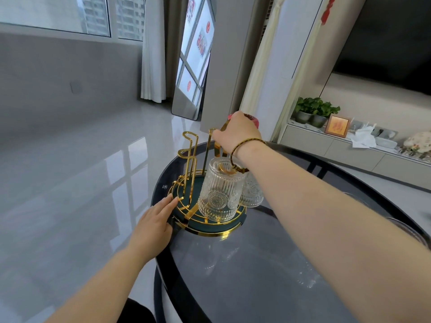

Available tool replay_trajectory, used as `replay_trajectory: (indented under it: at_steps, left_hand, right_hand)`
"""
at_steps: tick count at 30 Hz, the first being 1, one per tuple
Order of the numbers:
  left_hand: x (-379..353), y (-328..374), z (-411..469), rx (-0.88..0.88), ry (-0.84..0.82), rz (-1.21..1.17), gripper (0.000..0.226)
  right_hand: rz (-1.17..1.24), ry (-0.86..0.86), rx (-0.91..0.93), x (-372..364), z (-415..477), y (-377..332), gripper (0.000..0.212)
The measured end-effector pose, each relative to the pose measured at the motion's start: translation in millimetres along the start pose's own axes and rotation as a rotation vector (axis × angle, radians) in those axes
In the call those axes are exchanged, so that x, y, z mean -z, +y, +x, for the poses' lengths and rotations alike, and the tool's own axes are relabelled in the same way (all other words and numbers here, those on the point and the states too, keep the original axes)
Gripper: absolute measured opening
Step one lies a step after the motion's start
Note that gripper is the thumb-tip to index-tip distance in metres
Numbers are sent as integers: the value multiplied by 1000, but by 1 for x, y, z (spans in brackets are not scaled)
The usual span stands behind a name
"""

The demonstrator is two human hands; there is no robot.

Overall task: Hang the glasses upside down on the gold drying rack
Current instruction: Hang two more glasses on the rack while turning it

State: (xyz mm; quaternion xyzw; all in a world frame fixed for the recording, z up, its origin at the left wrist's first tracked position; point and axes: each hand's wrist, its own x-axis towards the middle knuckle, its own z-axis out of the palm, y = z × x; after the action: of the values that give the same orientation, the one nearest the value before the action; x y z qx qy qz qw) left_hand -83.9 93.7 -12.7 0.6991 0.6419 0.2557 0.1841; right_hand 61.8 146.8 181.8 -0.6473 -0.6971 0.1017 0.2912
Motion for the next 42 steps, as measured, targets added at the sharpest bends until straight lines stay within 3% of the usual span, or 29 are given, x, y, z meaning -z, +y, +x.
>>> replay_trajectory:
  at_steps: [5, 7, 11, 17, 24, 29, 37, 42]
  left_hand:
    - [9, 13, -16, -249, 105, 153, 51]
    - [6, 21, -22, -387, 132, 267, 53]
    - [-9, 37, -35, -479, 90, 264, 61]
    - [-22, 35, -31, -343, 95, 90, 63]
    - [-30, 52, -23, -443, 63, 301, 71]
    - [-47, 80, -30, -525, 13, 440, 65]
    - [-63, 78, -23, -428, -42, 273, 61]
    - [-69, 91, -24, -362, -19, 241, 61]
  right_hand:
    - [24, -86, -12, 14, 1, 5, 17]
    - [83, -131, 5, 21, 1, 12, 28]
    - [171, -236, 28, 33, 5, 29, 47]
    - [178, -339, 50, 51, 14, 55, 52]
    - [190, -360, 93, 61, 25, 73, 50]
    - [278, -386, 62, 66, 32, 85, 48]
    - [387, -158, 75, 90, -2, 107, 54]
    - [212, -161, 236, 104, -78, 129, 55]
